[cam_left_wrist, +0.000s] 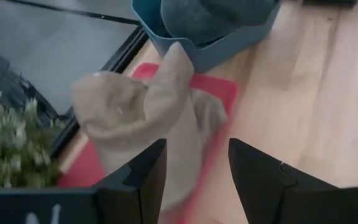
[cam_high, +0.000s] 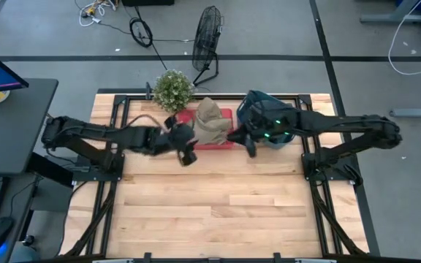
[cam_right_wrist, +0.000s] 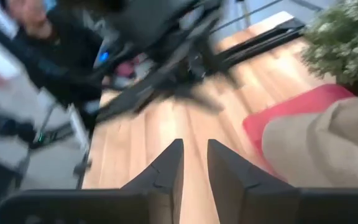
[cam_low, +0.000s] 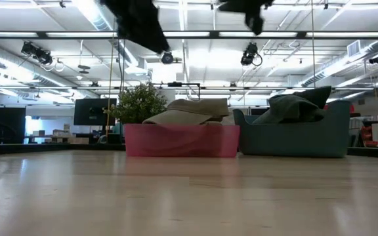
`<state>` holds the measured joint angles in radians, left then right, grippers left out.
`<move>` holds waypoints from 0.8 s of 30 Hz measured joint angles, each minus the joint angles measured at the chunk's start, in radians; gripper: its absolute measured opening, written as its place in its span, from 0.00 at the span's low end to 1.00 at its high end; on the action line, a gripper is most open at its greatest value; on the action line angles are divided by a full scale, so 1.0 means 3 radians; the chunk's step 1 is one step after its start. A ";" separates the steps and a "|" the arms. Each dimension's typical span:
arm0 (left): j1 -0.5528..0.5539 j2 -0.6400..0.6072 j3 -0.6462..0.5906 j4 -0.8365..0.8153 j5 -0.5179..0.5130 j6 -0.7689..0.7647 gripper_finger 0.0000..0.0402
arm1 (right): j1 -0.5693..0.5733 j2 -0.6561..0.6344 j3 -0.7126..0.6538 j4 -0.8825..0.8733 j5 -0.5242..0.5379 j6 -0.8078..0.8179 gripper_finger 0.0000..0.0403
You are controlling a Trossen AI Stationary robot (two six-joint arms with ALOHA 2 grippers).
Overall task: Pick & Place hat
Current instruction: Put the brown cap into the red bin
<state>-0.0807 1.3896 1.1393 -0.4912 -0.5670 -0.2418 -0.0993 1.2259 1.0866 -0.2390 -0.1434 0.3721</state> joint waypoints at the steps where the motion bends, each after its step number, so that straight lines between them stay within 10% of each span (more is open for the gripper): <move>1: 0.0105 0.0040 -0.0003 0.0075 0.0104 0.0175 0.44 | 0.0058 -0.0083 0.0000 -0.0130 0.0016 -0.0068 0.19; 7: 0.0634 0.0455 -0.0003 0.0554 0.0908 0.0935 0.44 | 0.0321 -0.0302 0.0001 -0.0703 0.0496 -0.0711 0.22; 24: 0.1153 0.0975 0.0002 0.0859 0.1130 0.2117 0.44 | 0.0389 -0.0007 0.0000 -0.1148 0.1093 -0.0660 0.46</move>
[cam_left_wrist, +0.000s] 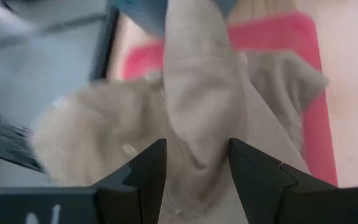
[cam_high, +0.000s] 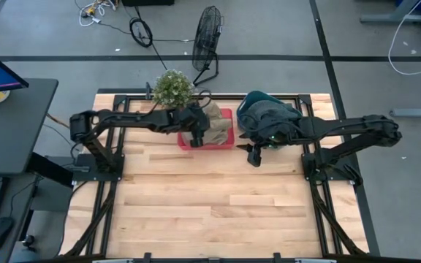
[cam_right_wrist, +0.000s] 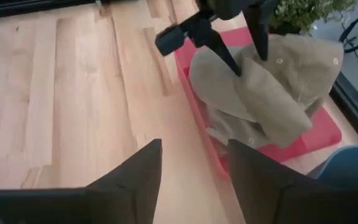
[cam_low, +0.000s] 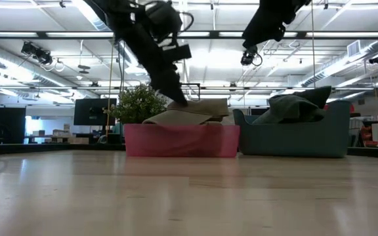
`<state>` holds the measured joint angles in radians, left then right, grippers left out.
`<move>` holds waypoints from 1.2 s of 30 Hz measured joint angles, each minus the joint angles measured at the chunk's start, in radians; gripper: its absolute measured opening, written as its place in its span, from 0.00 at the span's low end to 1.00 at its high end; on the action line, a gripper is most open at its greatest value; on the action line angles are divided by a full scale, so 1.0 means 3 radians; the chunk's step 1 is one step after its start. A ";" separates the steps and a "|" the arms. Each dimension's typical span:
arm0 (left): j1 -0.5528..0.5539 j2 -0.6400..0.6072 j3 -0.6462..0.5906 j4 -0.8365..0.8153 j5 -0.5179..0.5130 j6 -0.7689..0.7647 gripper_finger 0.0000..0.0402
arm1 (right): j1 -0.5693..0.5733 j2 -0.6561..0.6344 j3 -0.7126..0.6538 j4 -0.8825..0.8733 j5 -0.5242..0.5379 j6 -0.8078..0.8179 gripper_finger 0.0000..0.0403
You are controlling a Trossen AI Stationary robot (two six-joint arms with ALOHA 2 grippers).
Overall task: Pick & Place hat
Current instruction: Put the brown cap into the red bin
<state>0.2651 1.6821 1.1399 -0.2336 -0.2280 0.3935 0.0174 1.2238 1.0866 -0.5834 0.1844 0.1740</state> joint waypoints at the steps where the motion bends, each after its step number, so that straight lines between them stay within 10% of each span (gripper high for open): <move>1: 0.0026 0.0024 -0.0005 -0.0024 0.0066 -0.0046 0.44 | -0.0001 0.0008 0.0000 -0.0010 0.0000 0.0009 0.46; 7: 0.0099 0.0170 0.0000 -0.0009 0.0098 -0.0160 0.40 | -0.0001 0.0051 -0.0001 -0.0001 0.0000 0.0041 0.44; 14: 0.0047 0.0092 -0.0004 -0.0098 0.0095 0.0062 0.04 | -0.0001 0.0051 -0.0001 -0.0013 0.0003 0.0013 0.43; 36: -0.0176 0.0143 -0.0010 -0.0595 0.0055 0.0643 0.07 | -0.0003 0.0050 -0.0001 -0.0032 0.0006 0.0002 0.43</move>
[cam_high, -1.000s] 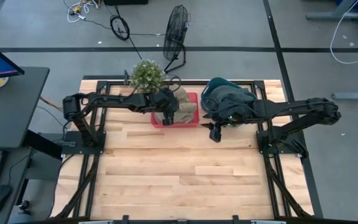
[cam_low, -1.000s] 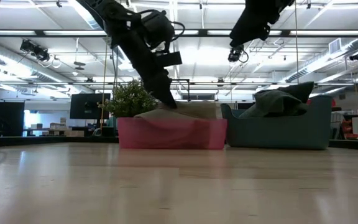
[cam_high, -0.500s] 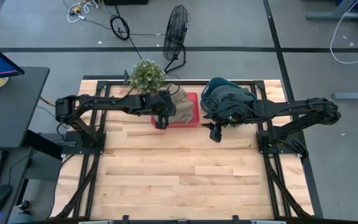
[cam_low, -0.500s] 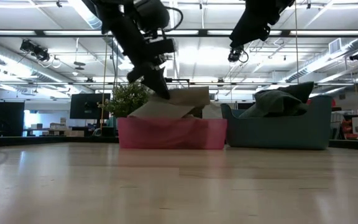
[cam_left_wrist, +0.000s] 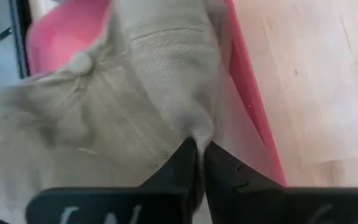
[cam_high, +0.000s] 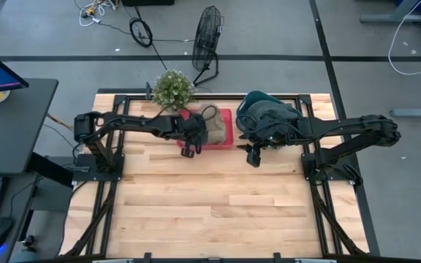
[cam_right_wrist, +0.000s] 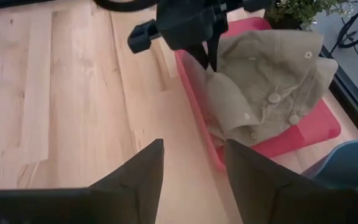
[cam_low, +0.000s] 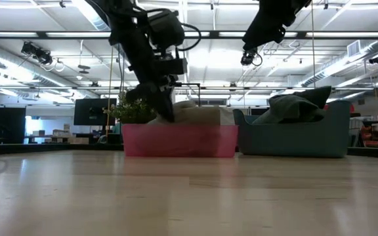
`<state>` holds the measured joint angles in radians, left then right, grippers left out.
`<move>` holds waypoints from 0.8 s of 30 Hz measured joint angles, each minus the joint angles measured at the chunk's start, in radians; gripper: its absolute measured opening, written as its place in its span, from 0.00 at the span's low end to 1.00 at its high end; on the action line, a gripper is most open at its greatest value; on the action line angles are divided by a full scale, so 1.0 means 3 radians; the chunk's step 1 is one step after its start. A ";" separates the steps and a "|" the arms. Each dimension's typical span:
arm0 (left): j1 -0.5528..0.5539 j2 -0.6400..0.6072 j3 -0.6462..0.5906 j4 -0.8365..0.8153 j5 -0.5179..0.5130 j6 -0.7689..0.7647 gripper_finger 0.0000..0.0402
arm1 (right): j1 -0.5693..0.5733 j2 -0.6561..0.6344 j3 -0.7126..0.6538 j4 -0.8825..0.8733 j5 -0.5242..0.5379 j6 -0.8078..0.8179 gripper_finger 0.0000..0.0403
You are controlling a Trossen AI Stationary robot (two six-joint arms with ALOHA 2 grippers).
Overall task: Pick & Place hat
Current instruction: Put the brown cap into the red bin, then return to Home position
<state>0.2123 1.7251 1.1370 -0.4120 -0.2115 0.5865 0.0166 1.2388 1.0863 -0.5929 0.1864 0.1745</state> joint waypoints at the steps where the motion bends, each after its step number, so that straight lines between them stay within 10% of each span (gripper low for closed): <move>1: -0.0011 0.0019 0.0000 0.0000 -0.0004 -0.0016 0.08 | 0.0000 0.0000 0.0000 -0.0002 0.0000 0.0000 0.43; 6: -0.0083 -0.0012 0.0005 -0.0025 -0.0180 -0.0426 0.18 | 0.0000 -0.0001 0.0000 0.0005 0.0000 0.0000 0.43; 13: -0.0387 -0.0157 0.0274 -0.0505 -0.1323 -0.0966 0.33 | 0.0000 -0.0043 0.0000 0.0002 -0.0006 0.0025 0.43; 24: -0.0829 -0.0957 0.0535 -0.1516 -0.1391 -0.2258 0.36 | 0.0014 -0.0626 0.0000 -0.0011 -0.0235 0.0301 0.43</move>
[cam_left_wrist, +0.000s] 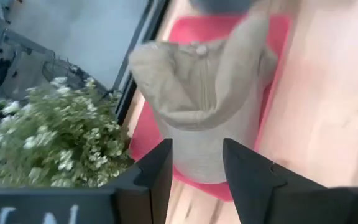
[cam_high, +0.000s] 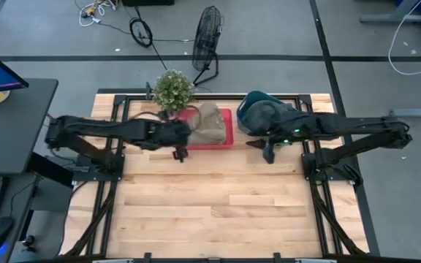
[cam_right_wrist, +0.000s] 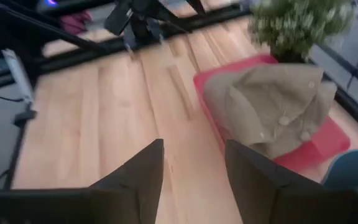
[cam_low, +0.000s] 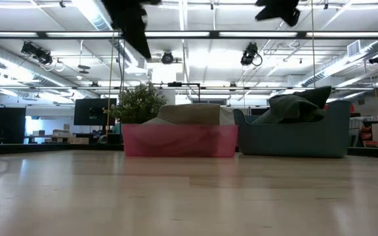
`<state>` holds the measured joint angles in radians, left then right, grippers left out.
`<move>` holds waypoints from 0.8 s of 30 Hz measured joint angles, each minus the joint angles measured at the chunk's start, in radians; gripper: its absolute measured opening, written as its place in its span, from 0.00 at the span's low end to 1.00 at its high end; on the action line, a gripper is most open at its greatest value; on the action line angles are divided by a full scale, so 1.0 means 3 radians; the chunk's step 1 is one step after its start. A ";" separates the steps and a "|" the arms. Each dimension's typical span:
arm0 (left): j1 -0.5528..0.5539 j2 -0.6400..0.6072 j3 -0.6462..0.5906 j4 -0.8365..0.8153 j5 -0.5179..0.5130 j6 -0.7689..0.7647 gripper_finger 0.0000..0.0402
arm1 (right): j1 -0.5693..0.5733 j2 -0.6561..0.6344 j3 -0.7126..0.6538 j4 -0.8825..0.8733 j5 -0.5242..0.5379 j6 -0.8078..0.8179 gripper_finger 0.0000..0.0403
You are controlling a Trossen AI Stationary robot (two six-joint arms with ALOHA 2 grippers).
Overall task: Pick & Place hat
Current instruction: Return to Home position
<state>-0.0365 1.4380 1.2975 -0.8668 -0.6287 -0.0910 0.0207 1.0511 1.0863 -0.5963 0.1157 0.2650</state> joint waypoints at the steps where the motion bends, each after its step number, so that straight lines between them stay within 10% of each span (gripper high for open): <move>1: -0.0034 -0.0138 -0.0051 0.0004 -0.0001 -0.0061 0.36 | 0.0012 -0.0090 0.0000 -0.0016 0.0006 -0.0045 0.43; 10: -0.0271 -0.1616 -0.1015 0.0437 -0.0003 -0.0268 0.34 | 0.0198 -0.0763 -0.0189 -0.0018 0.0408 -0.0301 0.43; 24: -0.0380 -0.3472 -0.3210 0.2401 0.0445 -0.0007 0.34 | 0.0220 -0.1739 -0.1911 0.1374 0.0193 -0.0494 0.43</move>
<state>-0.1505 0.3964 0.3344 -0.1465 -0.4952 -0.0932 0.0868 0.5295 0.5130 -0.1842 0.1735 0.1166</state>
